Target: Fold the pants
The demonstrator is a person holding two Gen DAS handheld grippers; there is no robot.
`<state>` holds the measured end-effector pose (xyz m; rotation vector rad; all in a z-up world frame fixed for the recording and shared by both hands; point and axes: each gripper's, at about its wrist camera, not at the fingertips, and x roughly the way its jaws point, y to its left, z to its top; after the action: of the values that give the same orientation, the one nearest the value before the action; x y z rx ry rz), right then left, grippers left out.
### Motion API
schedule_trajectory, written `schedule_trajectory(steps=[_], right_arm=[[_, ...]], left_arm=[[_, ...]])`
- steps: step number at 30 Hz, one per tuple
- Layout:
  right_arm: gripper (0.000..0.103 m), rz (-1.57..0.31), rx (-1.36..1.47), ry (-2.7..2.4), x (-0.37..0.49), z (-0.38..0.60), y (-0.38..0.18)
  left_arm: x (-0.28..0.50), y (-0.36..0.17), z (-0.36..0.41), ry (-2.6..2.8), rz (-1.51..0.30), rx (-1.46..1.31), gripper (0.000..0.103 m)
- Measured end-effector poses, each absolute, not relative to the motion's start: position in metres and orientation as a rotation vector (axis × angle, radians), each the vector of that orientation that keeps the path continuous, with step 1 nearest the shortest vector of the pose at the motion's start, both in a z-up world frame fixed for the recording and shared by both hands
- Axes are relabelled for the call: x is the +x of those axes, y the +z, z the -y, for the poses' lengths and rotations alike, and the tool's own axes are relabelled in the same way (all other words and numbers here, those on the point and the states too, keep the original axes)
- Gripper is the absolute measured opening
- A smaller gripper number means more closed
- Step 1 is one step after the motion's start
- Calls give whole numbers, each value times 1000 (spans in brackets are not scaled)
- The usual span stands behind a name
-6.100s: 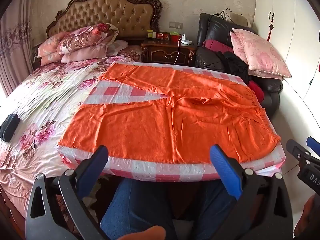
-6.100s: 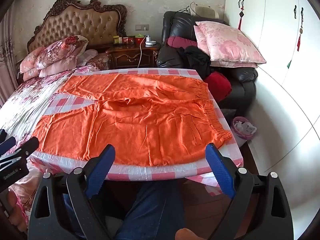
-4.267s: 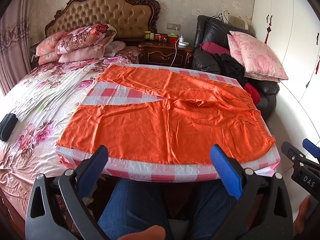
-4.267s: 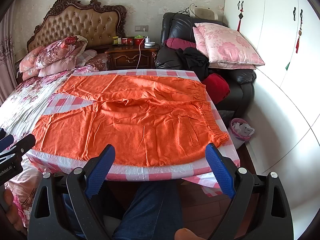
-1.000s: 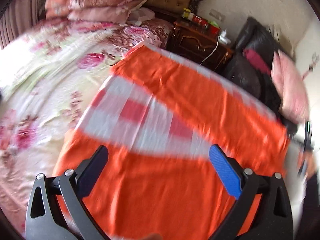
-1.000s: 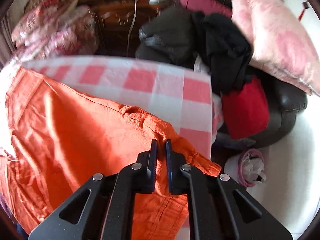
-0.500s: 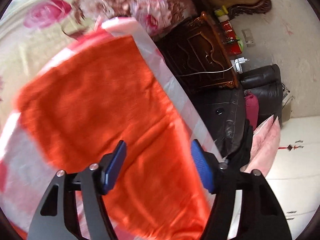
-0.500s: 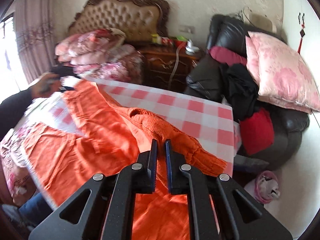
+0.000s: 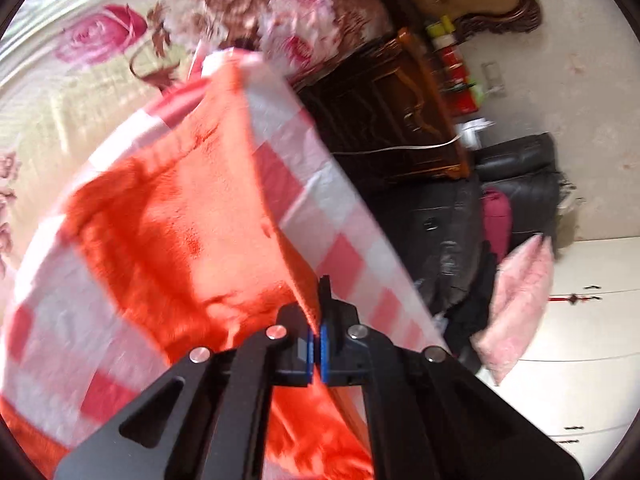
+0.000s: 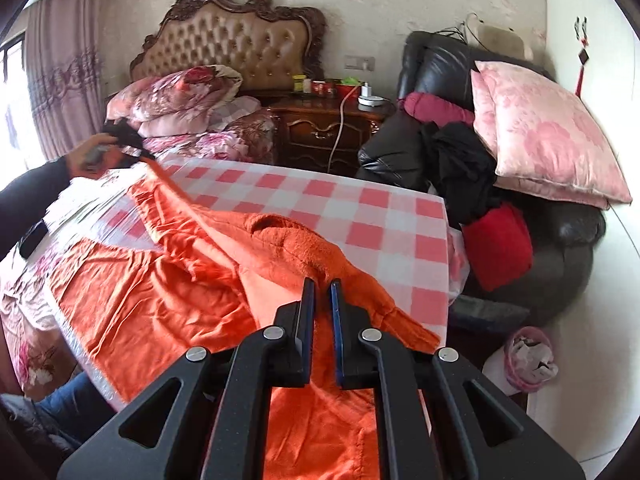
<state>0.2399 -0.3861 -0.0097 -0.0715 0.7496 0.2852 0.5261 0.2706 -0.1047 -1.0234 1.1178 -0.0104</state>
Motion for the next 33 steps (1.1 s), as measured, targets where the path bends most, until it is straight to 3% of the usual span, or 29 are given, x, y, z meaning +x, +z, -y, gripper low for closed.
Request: schedule_trajectory(steps=[6, 9, 13, 16, 18, 20, 22, 23, 24, 25, 33], right_arm=[[8, -678, -92, 274, 231, 390, 4], [8, -674, -113, 278, 199, 391, -3], [8, -751, -77, 288, 153, 397, -46], [8, -856, -8, 273, 126, 402, -91], [9, -920, 59, 296, 112, 403, -114], [14, -948, 103, 270, 99, 402, -123], [29, -954, 182, 248, 88, 406, -124], [39, -955, 234, 223, 81, 411, -124], [62, -954, 274, 192, 74, 416, -123], [76, -952, 319, 151, 69, 423, -121], [77, -910, 1091, 102, 37, 480, -151]], left_arm=[[410, -22, -291, -75, -964, -1012, 1], [324, -19, -295, -91, -893, -1004, 1], [185, -97, -300, -39, -914, -1047, 1], [131, -166, -299, 7, -989, -1117, 1], [115, -182, -298, 19, -970, -1113, 1], [113, -184, -296, -1, -937, -1102, 2], [114, -184, -292, -16, -919, -1074, 2], [116, -184, -290, -23, -914, -1071, 2], [116, -186, -289, -27, -910, -1075, 2], [117, -186, -288, -27, -907, -1077, 2], [108, -199, -294, -65, -902, -1171, 2]])
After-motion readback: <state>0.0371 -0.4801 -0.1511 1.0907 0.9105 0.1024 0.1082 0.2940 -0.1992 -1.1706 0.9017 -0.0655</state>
